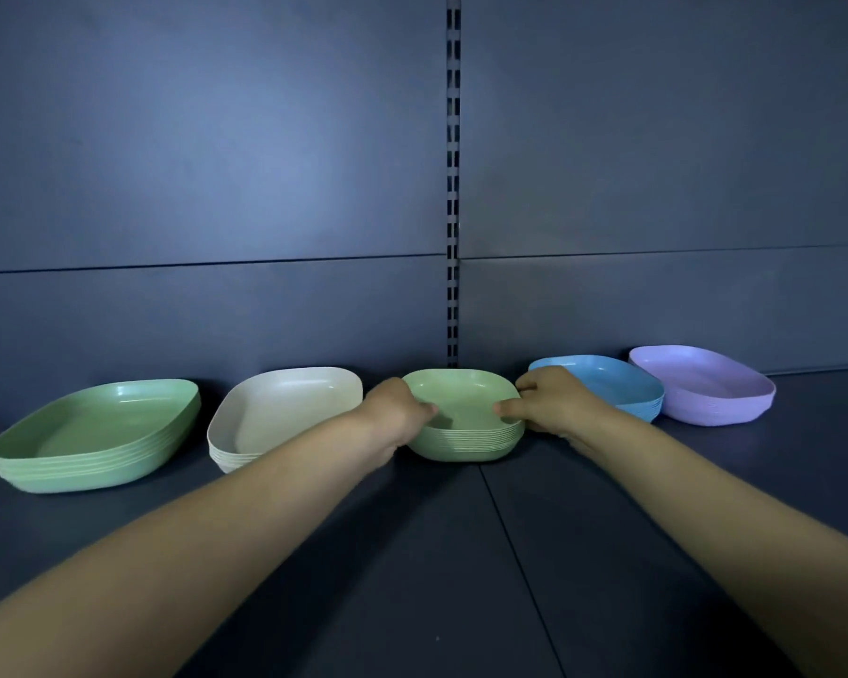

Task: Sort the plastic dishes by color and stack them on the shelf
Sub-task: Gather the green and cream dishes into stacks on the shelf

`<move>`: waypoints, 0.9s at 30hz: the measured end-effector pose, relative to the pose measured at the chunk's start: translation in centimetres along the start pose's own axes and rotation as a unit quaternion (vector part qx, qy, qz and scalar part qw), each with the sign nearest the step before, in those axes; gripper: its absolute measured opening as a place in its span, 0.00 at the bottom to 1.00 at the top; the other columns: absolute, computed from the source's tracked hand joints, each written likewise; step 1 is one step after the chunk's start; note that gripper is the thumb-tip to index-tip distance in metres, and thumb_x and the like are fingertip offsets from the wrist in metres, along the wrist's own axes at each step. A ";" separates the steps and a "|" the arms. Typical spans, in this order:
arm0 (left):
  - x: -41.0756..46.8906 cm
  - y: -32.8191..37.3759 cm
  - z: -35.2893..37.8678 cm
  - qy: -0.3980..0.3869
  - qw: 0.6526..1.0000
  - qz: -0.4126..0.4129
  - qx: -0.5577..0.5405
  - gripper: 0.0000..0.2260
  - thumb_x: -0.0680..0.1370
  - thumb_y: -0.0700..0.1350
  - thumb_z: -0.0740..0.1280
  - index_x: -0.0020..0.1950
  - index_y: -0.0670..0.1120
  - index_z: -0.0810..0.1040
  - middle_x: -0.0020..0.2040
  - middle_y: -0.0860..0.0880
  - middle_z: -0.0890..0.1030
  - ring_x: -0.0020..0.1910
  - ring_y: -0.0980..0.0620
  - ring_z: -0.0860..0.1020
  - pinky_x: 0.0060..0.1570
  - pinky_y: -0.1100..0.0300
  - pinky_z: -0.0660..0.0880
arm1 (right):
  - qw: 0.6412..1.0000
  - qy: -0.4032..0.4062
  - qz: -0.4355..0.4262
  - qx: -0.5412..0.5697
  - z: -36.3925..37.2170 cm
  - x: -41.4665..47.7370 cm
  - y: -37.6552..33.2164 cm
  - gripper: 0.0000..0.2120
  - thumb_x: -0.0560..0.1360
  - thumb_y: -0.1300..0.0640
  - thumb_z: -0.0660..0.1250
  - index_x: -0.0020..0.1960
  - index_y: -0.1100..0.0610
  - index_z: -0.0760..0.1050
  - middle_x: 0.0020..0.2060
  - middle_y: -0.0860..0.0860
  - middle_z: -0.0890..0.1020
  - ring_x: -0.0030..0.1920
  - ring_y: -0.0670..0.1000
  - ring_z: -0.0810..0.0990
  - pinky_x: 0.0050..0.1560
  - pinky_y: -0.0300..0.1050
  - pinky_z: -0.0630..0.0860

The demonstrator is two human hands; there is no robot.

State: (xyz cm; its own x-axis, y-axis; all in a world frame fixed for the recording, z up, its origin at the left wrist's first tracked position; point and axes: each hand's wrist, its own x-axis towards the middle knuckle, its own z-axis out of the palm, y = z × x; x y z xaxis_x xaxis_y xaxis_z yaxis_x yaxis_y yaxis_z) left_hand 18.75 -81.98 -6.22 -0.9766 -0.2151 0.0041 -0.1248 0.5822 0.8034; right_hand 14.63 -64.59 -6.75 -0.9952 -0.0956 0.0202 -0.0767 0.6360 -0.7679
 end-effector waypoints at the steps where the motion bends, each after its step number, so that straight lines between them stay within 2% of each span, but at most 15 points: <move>1: -0.1 -0.5 0.4 0.007 0.999 -0.001 -0.036 0.18 0.78 0.44 0.64 0.65 0.37 0.70 0.61 0.42 0.76 0.60 0.43 0.74 0.57 0.56 0.70 | 0.999 0.009 -0.007 0.033 0.3 -0.4 0.3 0.10 0.70 0.56 0.72 0.40 0.62 0.74 0.32 0.53 0.73 0.34 0.51 0.69 0.36 0.43 0.66; 2: -0.2 -1.0 0.7 0.010 0.997 -0.003 -0.077 0.18 0.79 0.44 0.63 0.66 0.39 0.69 0.62 0.42 0.75 0.61 0.43 0.74 0.58 0.56 0.70 | 0.997 0.012 -0.011 0.076 0.6 -0.9 0.6 0.09 0.71 0.56 0.71 0.44 0.62 0.76 0.35 0.53 0.76 0.36 0.51 0.72 0.39 0.44 0.69; 4: -0.3 -2.1 1.2 0.013 0.989 -0.005 -0.148 0.16 0.79 0.45 0.62 0.66 0.41 0.69 0.61 0.42 0.76 0.61 0.43 0.74 0.62 0.53 0.71 | 0.985 -0.001 0.003 0.174 1.2 -2.1 0.9 0.10 0.74 0.57 0.68 0.52 0.61 0.77 0.45 0.54 0.81 0.44 0.50 0.77 0.50 0.47 0.76; 5: -0.3 -2.7 1.3 0.013 0.984 -0.003 -0.176 0.16 0.79 0.46 0.62 0.65 0.42 0.69 0.61 0.43 0.76 0.61 0.43 0.74 0.64 0.51 0.71 | 0.977 -0.010 0.014 0.215 1.5 -2.8 0.9 0.10 0.75 0.57 0.67 0.54 0.61 0.77 0.49 0.55 0.81 0.49 0.51 0.79 0.55 0.47 0.76; 8: -0.6 -3.9 1.5 0.005 0.969 0.005 -0.246 0.16 0.79 0.45 0.63 0.66 0.44 0.71 0.62 0.47 0.77 0.62 0.47 0.75 0.67 0.50 0.70 | 0.957 -0.008 0.020 0.289 2.1 -4.0 1.5 0.04 0.76 0.58 0.66 0.49 0.57 0.77 0.55 0.56 0.81 0.58 0.53 0.79 0.60 0.46 0.74; 10: -0.9 -4.1 1.6 -0.002 0.957 0.009 -0.289 0.15 0.79 0.43 0.63 0.66 0.44 0.71 0.61 0.48 0.77 0.61 0.49 0.75 0.64 0.53 0.71 | 0.948 0.014 0.016 0.316 2.5 -4.4 1.9 0.03 0.76 0.57 0.66 0.44 0.55 0.76 0.56 0.58 0.81 0.60 0.54 0.78 0.62 0.48 0.73; 12: -1.1 -3.9 1.8 -0.004 0.954 0.018 -0.299 0.16 0.79 0.43 0.63 0.66 0.44 0.71 0.61 0.48 0.77 0.60 0.49 0.76 0.60 0.56 0.73 | 0.944 0.048 0.022 0.324 3.0 -4.1 2.3 0.03 0.76 0.57 0.66 0.45 0.56 0.77 0.55 0.60 0.81 0.59 0.55 0.78 0.65 0.51 0.73; 14: -1.0 -3.8 2.3 0.006 0.959 0.032 -0.280 0.17 0.78 0.43 0.65 0.67 0.44 0.71 0.62 0.48 0.78 0.60 0.50 0.76 0.64 0.54 0.72 | 0.947 0.081 0.027 0.310 3.2 -3.7 2.6 0.10 0.76 0.56 0.66 0.52 0.61 0.78 0.49 0.57 0.82 0.52 0.54 0.81 0.58 0.49 0.77; 15: -0.9 -3.6 2.6 0.012 0.962 0.037 -0.269 0.18 0.78 0.44 0.65 0.67 0.44 0.71 0.62 0.47 0.78 0.61 0.49 0.76 0.65 0.52 0.71 | 0.949 0.093 0.028 0.300 3.2 -3.5 2.6 0.12 0.76 0.55 0.66 0.54 0.63 0.77 0.42 0.54 0.81 0.43 0.51 0.80 0.49 0.45 0.78; 16: -0.9 -3.4 2.8 0.018 0.965 0.040 -0.260 0.19 0.77 0.44 0.66 0.67 0.44 0.71 0.61 0.47 0.78 0.61 0.49 0.76 0.65 0.51 0.71 | 0.952 0.106 0.026 0.287 3.1 -3.3 2.6 0.13 0.77 0.55 0.66 0.54 0.65 0.77 0.35 0.51 0.77 0.34 0.49 0.75 0.38 0.41 0.74; 17: -0.8 -3.2 3.1 0.025 0.967 0.043 -0.250 0.19 0.77 0.45 0.67 0.67 0.43 0.71 0.61 0.46 0.78 0.61 0.48 0.76 0.65 0.50 0.72 | 0.953 0.120 0.029 0.276 3.0 -3.2 2.6 0.12 0.77 0.55 0.65 0.52 0.65 0.77 0.30 0.49 0.72 0.30 0.47 0.68 0.33 0.38 0.67; 19: -0.6 -2.8 3.6 0.038 0.971 0.051 -0.231 0.20 0.76 0.46 0.68 0.67 0.43 0.71 0.61 0.46 0.78 0.60 0.47 0.76 0.64 0.48 0.73 | 0.952 0.146 0.039 0.265 2.8 -2.8 2.7 0.12 0.78 0.55 0.64 0.49 0.65 0.77 0.28 0.49 0.68 0.28 0.46 0.64 0.30 0.37 0.62; 23: -0.2 -2.5 4.0 0.062 0.976 0.062 -0.201 0.22 0.75 0.47 0.69 0.67 0.41 0.71 0.60 0.44 0.78 0.59 0.44 0.77 0.61 0.45 0.74 | 0.954 0.178 0.049 0.235 2.9 -2.5 2.4 0.14 0.78 0.53 0.63 0.46 0.65 0.77 0.32 0.53 0.72 0.31 0.48 0.67 0.30 0.40 0.65; 27: 0.0 -2.5 4.1 0.071 0.977 0.068 -0.188 0.22 0.75 0.47 0.69 0.67 0.41 0.71 0.61 0.44 0.78 0.59 0.43 0.77 0.61 0.45 0.74 | 0.952 0.195 0.057 0.228 3.1 -2.1 2.6 0.16 0.77 0.52 0.64 0.45 0.66 0.76 0.31 0.54 0.71 0.33 0.51 0.69 0.33 0.42 0.67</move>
State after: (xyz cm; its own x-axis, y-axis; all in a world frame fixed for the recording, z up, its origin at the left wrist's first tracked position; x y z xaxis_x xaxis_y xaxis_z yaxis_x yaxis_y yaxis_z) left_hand 18.30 -80.26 -10.67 -0.9424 -0.2779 0.1862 0.1029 0.2889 0.9518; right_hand 16.68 -65.10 -10.75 -0.9494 0.3015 0.0879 -0.0212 0.2175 -0.9758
